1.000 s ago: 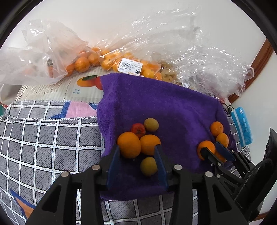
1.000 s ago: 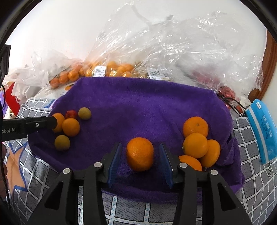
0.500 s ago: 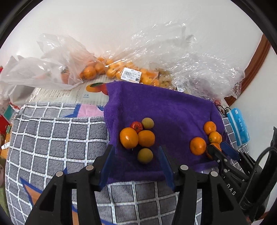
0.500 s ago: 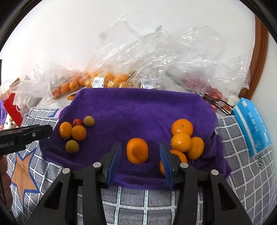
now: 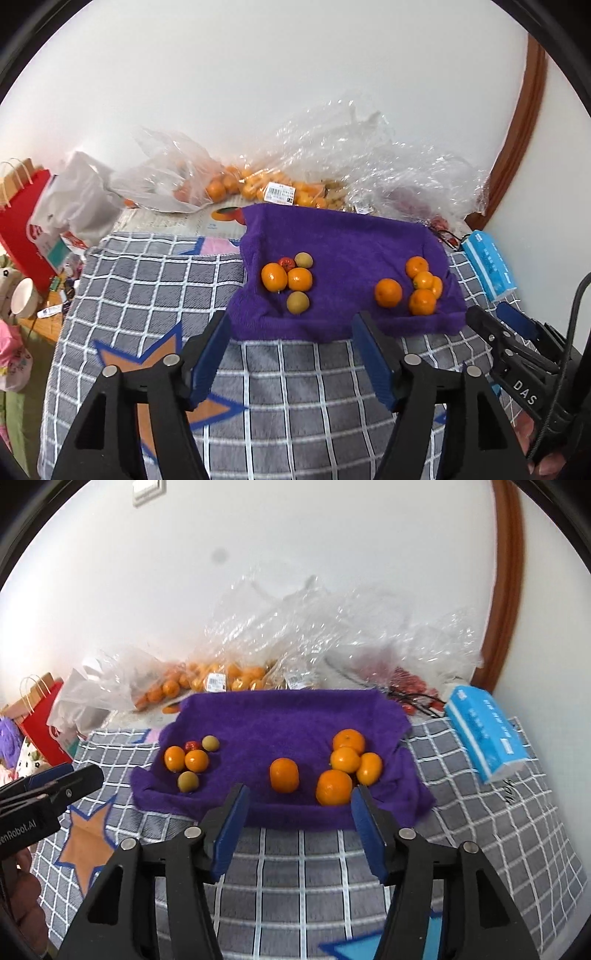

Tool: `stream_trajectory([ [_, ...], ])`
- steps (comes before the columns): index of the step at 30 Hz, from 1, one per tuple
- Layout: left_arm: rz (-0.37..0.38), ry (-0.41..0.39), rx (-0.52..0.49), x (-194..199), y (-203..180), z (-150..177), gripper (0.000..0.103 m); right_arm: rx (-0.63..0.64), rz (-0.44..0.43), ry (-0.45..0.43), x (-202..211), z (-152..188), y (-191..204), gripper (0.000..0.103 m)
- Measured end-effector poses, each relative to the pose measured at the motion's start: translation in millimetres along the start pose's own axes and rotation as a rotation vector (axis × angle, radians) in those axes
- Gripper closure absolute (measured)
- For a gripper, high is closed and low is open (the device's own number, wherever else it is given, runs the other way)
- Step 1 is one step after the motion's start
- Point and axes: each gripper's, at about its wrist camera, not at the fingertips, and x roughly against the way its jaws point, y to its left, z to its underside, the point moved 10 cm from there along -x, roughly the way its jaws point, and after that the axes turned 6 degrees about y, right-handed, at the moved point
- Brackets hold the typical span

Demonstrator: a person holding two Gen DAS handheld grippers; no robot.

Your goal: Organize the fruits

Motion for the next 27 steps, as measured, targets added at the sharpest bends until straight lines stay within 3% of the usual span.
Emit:
stream_trajectory([
  [12, -0.001, -0.105, -0.036, 76.7, -16.9, 40.9, 0.027, -0.012, 0.026, -0.054, 81.2, 38.7, -14.7, 0.031],
  [21, -0.004, -0.151, -0.053, 110.5, -29.6, 73.1, 0.018, -0.013, 0.055, -0.122, 127.9, 67.8, -19.2, 0.005],
  [27, -0.015, -0.173, -0.073, 124.5, -36.8, 88.8, 0.017, -0.023, 0.071, -0.132, 145.4, 81.4, -26.4, 0.002],
])
